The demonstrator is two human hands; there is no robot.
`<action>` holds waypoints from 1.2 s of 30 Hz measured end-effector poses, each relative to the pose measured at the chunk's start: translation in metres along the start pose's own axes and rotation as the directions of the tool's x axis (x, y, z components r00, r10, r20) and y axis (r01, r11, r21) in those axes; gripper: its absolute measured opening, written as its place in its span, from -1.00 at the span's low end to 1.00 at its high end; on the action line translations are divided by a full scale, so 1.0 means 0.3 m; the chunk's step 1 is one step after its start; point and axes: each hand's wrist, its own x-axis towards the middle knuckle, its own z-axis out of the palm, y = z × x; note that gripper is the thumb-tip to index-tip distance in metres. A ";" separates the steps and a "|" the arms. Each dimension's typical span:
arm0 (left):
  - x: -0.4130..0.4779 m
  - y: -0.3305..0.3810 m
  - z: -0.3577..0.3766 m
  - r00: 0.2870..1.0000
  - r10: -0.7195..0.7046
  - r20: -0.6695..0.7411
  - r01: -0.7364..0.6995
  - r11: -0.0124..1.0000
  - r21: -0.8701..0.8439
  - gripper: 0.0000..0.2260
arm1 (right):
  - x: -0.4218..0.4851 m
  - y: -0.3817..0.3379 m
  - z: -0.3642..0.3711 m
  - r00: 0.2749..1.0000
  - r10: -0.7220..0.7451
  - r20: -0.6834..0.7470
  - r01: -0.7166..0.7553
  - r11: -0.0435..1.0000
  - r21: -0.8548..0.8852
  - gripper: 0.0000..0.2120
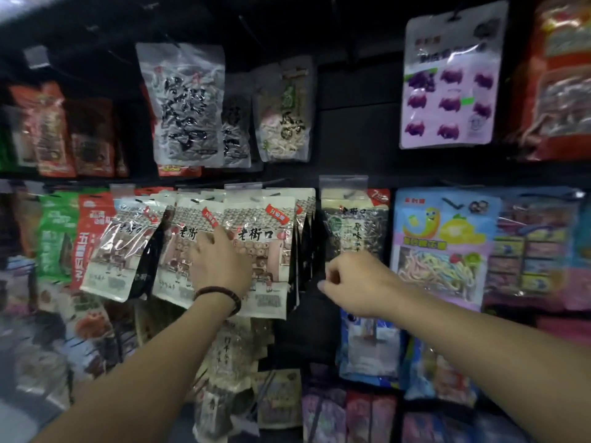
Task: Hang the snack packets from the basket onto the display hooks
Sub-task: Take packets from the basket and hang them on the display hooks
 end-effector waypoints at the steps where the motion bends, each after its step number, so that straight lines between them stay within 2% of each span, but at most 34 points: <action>1: -0.069 0.005 -0.002 0.999 0.045 0.008 -0.045 0.999 0.003 -0.77 | -0.061 0.030 0.019 0.999 -0.004 0.046 0.005 1.000 -0.016 -0.64; 4: -0.298 0.044 0.004 0.963 0.189 0.191 -0.153 0.970 -0.190 -0.91 | -0.237 0.142 0.101 0.993 0.018 0.119 -0.017 1.000 -0.005 -0.65; 8: -0.659 0.110 0.083 0.816 0.383 0.433 -0.244 0.907 -0.342 -0.93 | -0.487 0.340 0.234 0.973 0.129 0.194 -0.144 0.987 0.068 -0.74; 11: -0.922 0.139 0.190 0.660 0.489 0.570 -0.306 0.868 -0.391 -0.95 | -0.684 0.466 0.344 0.951 0.226 0.213 -0.258 0.956 0.140 -0.79; 14: -1.188 0.128 0.295 0.486 0.546 0.682 -0.349 0.837 -0.421 -0.85 | -0.880 0.569 0.483 0.908 0.338 0.249 -0.388 0.901 0.192 -0.75; 16: -1.355 0.101 0.377 0.392 0.553 0.735 -0.375 0.826 -0.421 -0.75 | -1.029 0.643 0.608 0.849 0.429 0.307 -0.497 0.846 0.193 -0.76; 18: -1.492 0.058 0.446 0.283 0.501 0.818 -0.406 0.835 -0.372 -0.76 | -1.167 0.709 0.750 0.747 0.526 0.408 -0.630 0.756 0.180 -0.67; 20: -1.586 0.015 0.507 0.178 0.469 0.865 -0.409 0.835 -0.369 -0.85 | -1.284 0.761 0.871 0.606 0.619 0.498 -0.764 0.627 0.150 -0.67; 23: -1.676 -0.057 0.581 0.096 0.398 0.912 -0.360 0.868 -0.341 -0.88 | -1.401 0.824 1.009 0.411 0.696 0.588 -0.905 0.391 0.169 -0.77; 24: -1.703 -0.089 0.605 0.084 0.381 0.921 -0.351 0.876 -0.330 -0.84 | -1.426 0.838 1.048 0.348 0.714 0.607 -0.937 0.274 0.216 -0.79; 25: -1.731 -0.123 0.626 0.082 0.370 0.926 -0.349 0.880 -0.321 -0.81 | -1.447 0.849 1.083 0.255 0.729 0.635 -0.957 0.097 0.273 -0.77; 26: -1.756 -0.149 0.641 0.072 0.354 0.933 -0.348 0.885 -0.309 -0.78 | -1.471 0.873 1.139 0.127 0.721 0.681 -0.944 -0.123 0.307 -0.70; 27: -1.782 -0.177 0.655 0.059 0.333 0.941 -0.352 0.889 -0.293 -0.77 | -1.492 0.891 1.181 0.025 0.684 0.729 -0.901 -0.300 0.312 -0.63; 28: -1.803 -0.197 0.668 0.039 0.312 0.949 -0.355 0.892 -0.279 -0.77 | -1.523 0.930 1.258 -0.027 0.651 0.759 -0.863 -0.399 0.311 -0.57; 29: -1.820 -0.212 0.682 0.023 0.298 0.954 -0.362 0.892 -0.270 -0.78 | -1.564 0.991 1.373 -0.067 0.632 0.772 -0.826 -0.469 0.312 -0.47; 31: -1.845 -0.216 0.727 -0.003 0.288 0.958 -0.361 0.893 -0.270 -0.74 | -1.569 1.016 1.437 -0.093 0.564 0.821 -0.764 -0.569 0.305 -0.31; 32: -1.856 -0.212 0.746 -0.009 0.292 0.956 -0.366 0.889 -0.274 -0.72 | -1.587 1.043 1.502 -0.108 0.513 0.851 -0.682 -0.662 0.312 -0.32; 34: -1.878 -0.205 0.765 -0.003 0.319 0.948 -0.381 0.876 -0.296 -0.72 | -1.519 0.992 1.439 -0.070 0.415 0.907 -0.472 -0.815 0.337 -0.45; 36: -1.891 -0.213 0.773 -0.031 0.302 0.953 -0.341 0.893 -0.294 -0.67 | -1.494 1.001 1.450 -0.059 0.367 0.928 -0.262 -0.903 0.340 -0.49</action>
